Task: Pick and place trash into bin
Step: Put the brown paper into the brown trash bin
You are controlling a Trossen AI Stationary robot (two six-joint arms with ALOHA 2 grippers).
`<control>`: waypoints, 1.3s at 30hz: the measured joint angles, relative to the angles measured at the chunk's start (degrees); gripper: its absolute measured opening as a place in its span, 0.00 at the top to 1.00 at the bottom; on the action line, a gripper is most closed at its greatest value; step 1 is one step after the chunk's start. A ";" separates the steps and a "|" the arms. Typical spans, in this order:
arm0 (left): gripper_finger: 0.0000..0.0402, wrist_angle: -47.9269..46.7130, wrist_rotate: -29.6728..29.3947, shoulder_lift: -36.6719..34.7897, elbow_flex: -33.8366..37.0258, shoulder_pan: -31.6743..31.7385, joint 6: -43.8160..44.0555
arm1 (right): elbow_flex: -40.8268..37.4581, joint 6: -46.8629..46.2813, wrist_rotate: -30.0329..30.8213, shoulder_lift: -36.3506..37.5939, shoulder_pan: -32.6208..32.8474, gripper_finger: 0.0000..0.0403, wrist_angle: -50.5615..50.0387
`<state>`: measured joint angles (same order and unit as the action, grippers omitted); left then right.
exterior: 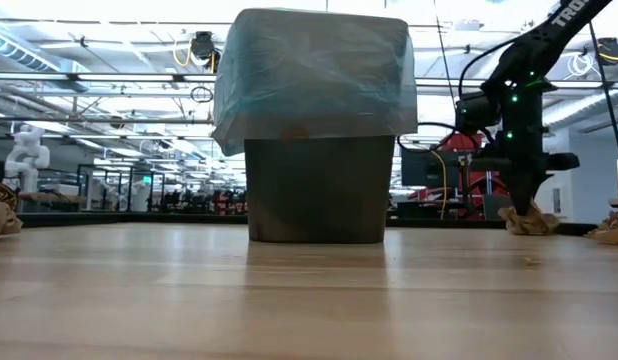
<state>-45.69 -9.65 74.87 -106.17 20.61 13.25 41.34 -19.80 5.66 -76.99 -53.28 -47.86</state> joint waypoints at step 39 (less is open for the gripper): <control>1.00 -0.24 0.00 0.00 0.00 0.00 1.27 | 51.08 11.58 -27.19 -10.72 33.09 1.00 3.36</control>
<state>-45.93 -9.65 74.87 -106.17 20.61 14.51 92.42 -8.22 -21.53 -87.71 -20.18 -44.50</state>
